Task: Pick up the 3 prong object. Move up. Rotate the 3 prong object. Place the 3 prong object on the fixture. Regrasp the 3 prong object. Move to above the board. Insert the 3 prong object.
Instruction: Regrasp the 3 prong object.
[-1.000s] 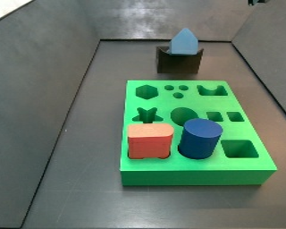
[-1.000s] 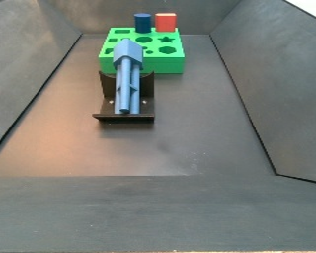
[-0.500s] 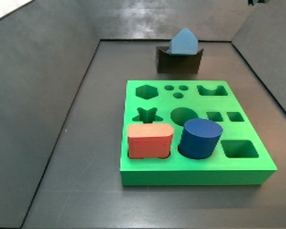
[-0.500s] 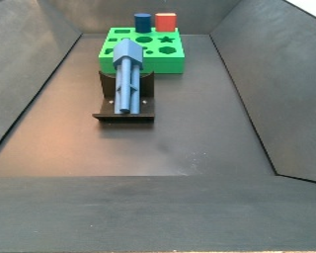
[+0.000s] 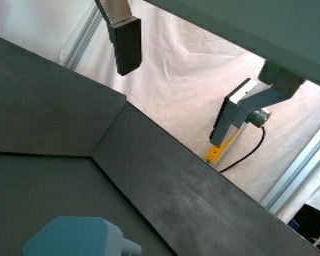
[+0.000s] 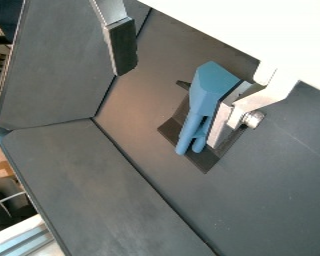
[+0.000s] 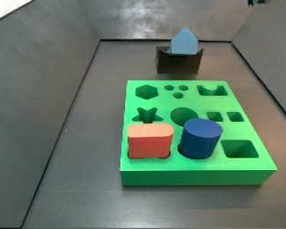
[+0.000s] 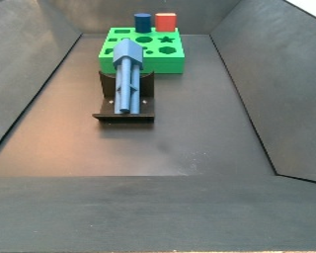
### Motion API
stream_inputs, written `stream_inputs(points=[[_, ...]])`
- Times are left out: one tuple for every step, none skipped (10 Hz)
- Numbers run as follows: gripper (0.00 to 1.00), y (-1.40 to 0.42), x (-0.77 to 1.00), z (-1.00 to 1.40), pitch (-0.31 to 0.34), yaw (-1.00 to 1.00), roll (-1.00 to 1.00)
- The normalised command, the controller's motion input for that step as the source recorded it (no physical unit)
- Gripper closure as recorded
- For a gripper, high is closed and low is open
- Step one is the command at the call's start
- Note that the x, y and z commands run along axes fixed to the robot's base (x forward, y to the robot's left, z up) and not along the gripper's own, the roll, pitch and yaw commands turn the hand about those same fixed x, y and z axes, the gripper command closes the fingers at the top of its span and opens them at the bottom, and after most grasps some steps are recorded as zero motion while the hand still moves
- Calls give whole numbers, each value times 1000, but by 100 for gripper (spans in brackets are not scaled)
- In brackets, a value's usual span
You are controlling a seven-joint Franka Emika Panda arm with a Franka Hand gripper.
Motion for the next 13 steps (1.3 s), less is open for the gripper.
stream_inputs(points=[[0,47,154,-1000,61,115,89],[0,42,158,-1000,47,130,89],[0,30,164,-1000,32,130,86],[0,27,168,-1000,25,125,81],[0,20,173,-1000,5,117,82],[0,13,171,-1000,-5,107,83],[0,4,177,-1000,-18,94,80],[0,2,183,-1000,-22,88,79],[0,-10,192,-1000,-21,68,77],[0,-17,194,-1000,-24,60,78],[0,-25,164,-837,-18,50,81],[0,-28,130,-632,-12,42,80],[0,-28,110,-485,-5,38,77]])
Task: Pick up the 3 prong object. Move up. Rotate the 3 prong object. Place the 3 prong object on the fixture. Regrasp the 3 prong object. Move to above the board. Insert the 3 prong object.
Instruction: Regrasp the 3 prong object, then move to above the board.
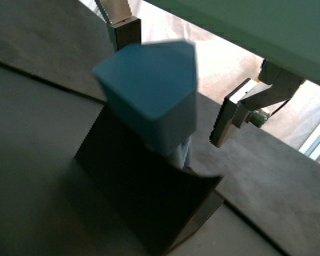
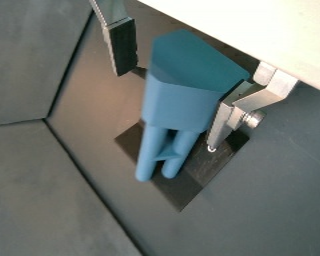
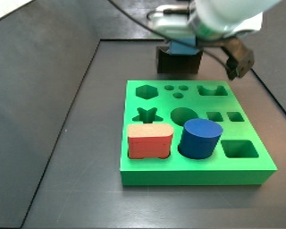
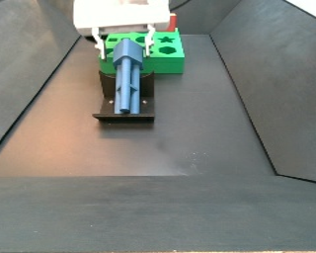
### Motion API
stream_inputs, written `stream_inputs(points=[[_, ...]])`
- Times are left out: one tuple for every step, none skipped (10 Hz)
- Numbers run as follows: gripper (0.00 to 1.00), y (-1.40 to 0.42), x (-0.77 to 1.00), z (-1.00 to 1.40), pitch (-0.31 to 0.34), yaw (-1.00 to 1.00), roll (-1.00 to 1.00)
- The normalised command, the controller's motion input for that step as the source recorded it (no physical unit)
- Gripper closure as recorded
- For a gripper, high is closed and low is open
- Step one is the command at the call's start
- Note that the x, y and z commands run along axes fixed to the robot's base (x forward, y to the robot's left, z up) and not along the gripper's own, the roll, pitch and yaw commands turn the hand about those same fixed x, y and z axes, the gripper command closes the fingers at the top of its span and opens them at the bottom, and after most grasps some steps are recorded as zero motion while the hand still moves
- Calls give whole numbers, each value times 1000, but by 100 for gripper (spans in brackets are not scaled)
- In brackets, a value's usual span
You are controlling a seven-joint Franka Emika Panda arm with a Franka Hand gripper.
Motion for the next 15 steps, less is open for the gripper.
stream_inputs(points=[[0,-27,103,-339,-1,40,76],[0,-25,98,-199,5,39,78],[100,0,0,0,0,0,0],[100,272,60,1000,186,-314,349],[100,268,60,1000,187,-304,330],[100,251,51,1000,204,-228,239],[100,240,45,1000,225,-122,138],[100,231,45,1000,238,-48,73],[100,210,34,1000,247,38,9],[100,201,32,1000,240,71,-12],[100,179,30,1000,217,132,-42],[100,152,30,1000,193,172,-47],[100,119,33,1000,152,203,-42],[100,98,37,1000,108,212,-33],[100,70,38,981,74,208,-32]])
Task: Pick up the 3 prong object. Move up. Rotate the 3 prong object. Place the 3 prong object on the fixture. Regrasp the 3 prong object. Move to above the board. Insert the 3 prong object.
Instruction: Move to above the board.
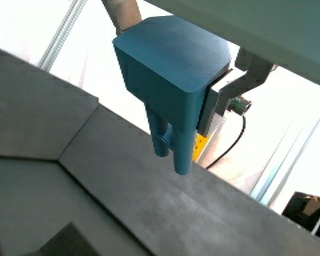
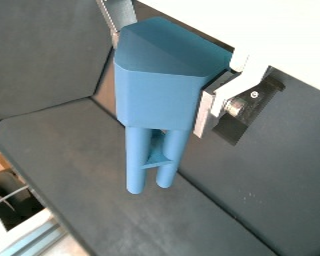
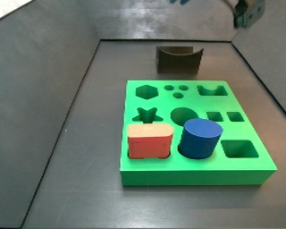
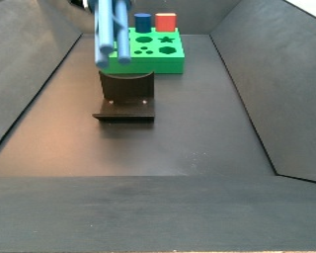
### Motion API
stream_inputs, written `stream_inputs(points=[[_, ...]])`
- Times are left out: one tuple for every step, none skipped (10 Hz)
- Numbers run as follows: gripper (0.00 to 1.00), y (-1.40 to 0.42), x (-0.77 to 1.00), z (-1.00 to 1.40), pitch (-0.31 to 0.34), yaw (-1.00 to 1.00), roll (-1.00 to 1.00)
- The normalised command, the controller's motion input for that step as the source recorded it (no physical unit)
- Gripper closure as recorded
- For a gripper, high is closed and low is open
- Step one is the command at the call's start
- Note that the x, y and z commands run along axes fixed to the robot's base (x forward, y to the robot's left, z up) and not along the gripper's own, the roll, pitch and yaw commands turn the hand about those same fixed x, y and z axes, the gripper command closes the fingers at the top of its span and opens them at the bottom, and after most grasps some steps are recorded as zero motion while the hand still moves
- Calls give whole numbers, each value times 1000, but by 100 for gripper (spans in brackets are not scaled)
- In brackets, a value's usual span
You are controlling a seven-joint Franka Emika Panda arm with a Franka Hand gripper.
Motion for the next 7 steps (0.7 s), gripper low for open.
stream_inputs(points=[[100,49,35,872,50,200,-29],[100,10,24,598,3,166,-25],[100,-4,13,439,-15,142,-24],[100,-6,10,279,-26,114,-30],[100,-1000,-539,268,-91,17,-1000],[100,-1000,-544,269,-107,13,-1000],[100,-1000,-579,280,-120,10,-1000]])
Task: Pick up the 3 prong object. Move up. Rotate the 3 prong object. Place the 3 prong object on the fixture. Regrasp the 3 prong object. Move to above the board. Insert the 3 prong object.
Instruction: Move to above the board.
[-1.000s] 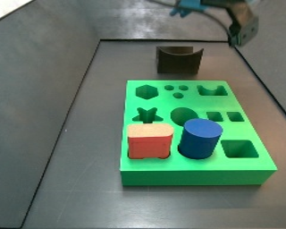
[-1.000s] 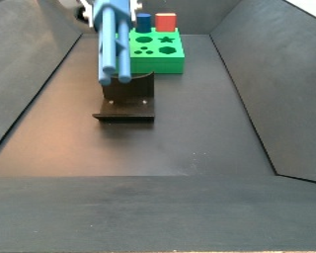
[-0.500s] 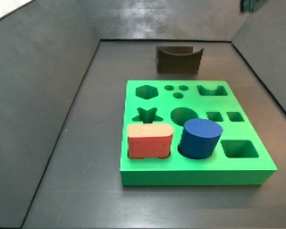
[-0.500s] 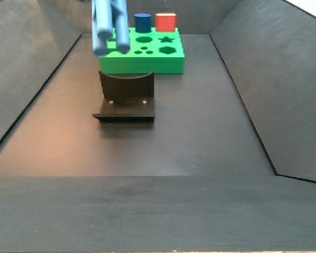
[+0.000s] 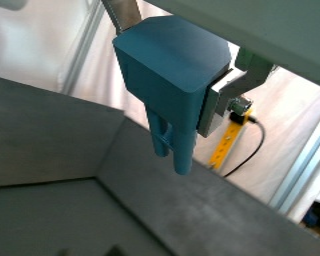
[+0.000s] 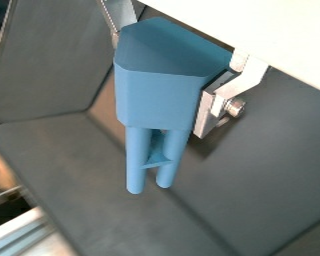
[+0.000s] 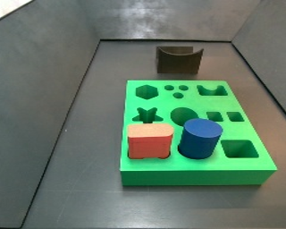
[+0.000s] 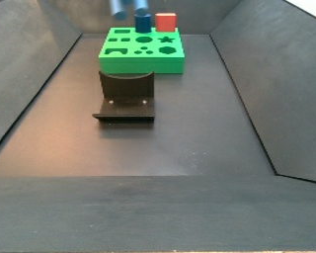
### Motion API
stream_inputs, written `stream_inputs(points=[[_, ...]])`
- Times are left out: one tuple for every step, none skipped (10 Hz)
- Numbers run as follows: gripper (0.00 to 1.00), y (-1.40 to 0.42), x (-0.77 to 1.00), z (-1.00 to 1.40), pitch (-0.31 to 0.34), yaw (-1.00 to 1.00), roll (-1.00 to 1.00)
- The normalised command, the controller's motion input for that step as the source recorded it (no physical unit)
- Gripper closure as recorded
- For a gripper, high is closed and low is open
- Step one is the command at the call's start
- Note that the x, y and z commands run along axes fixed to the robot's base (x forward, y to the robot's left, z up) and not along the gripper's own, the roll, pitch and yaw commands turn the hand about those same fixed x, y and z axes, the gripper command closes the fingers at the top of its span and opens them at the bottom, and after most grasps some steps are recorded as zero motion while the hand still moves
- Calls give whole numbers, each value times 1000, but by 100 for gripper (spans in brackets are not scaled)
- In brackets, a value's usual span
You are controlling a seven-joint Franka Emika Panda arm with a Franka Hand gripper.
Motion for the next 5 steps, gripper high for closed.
stream_inputs(points=[[100,-1000,-593,269,-130,10,-1000],[100,-1000,-617,272,-150,6,-1000],[100,-1000,-644,282,-164,3,-1000],[100,-1000,-675,286,-176,-1,-1000],[100,-1000,-702,288,-186,-4,-1000]])
